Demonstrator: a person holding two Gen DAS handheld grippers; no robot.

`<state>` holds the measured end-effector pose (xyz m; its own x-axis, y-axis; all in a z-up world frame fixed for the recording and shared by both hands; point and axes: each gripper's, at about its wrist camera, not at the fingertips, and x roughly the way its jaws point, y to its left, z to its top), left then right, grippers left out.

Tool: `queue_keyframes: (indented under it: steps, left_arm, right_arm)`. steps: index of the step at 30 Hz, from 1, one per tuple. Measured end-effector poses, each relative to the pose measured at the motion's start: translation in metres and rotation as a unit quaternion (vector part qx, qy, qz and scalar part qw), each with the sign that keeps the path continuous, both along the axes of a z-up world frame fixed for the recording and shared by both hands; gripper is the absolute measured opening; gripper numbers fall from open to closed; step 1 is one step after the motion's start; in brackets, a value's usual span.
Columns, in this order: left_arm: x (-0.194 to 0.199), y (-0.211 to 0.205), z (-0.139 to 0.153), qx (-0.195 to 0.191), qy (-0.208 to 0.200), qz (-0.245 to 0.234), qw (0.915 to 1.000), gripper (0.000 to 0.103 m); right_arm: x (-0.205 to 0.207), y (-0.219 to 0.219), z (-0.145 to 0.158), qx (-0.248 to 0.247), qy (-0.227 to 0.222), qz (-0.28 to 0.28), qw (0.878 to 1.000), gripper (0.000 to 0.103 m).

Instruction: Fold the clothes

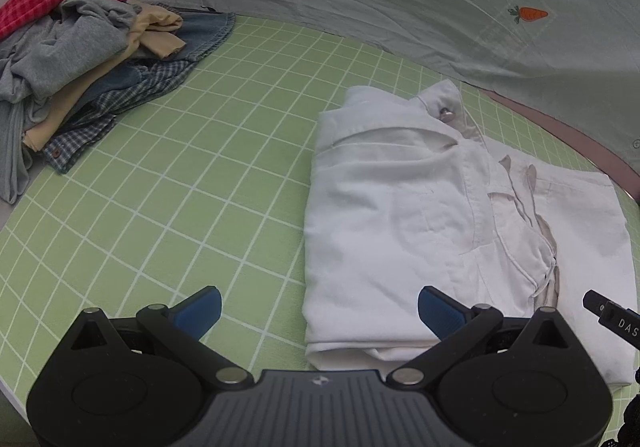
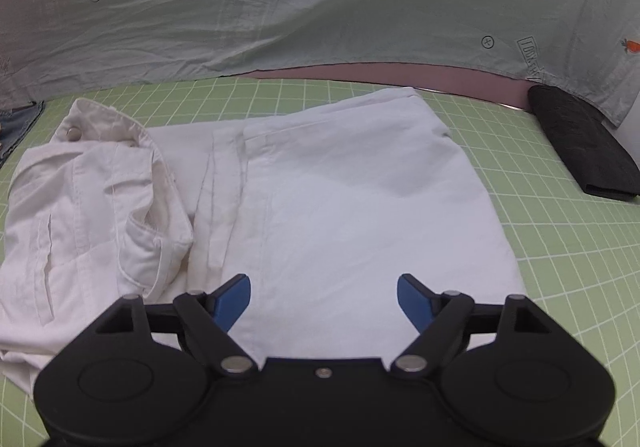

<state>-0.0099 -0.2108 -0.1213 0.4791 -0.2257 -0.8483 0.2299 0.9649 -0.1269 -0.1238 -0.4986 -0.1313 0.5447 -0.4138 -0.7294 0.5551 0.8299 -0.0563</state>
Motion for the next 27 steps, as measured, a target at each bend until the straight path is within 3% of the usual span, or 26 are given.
queue_keyframes:
  steps: [8, 12, 20, 24, 27]
  left_arm:
    - [0.021, -0.017, -0.026, 0.041, 0.026, -0.028, 0.9985, 0.103]
    - [0.042, -0.007, -0.042, 0.032, 0.044, -0.009, 0.9985, 0.103]
    - [0.075, -0.003, -0.056, -0.059, 0.076, 0.023, 0.9951, 0.102]
    - [0.09, -0.004, -0.061, -0.086, 0.08, 0.028, 0.9927, 0.097]
    - [0.095, -0.008, -0.059, -0.102, 0.086, 0.012, 0.991, 0.078]
  right_arm:
    - [-0.005, -0.01, 0.001, 0.028, -0.027, -0.016, 0.999, 0.083]
    - [-0.003, -0.017, -0.003, 0.032, -0.023, -0.018, 0.999, 0.084]
    - [0.001, -0.035, -0.02, 0.047, 0.017, -0.055, 0.997, 0.084]
    - [0.004, -0.039, -0.023, 0.051, 0.026, -0.063, 0.996, 0.084]
    - [0.003, -0.041, -0.022, 0.052, 0.032, -0.07, 0.996, 0.086]
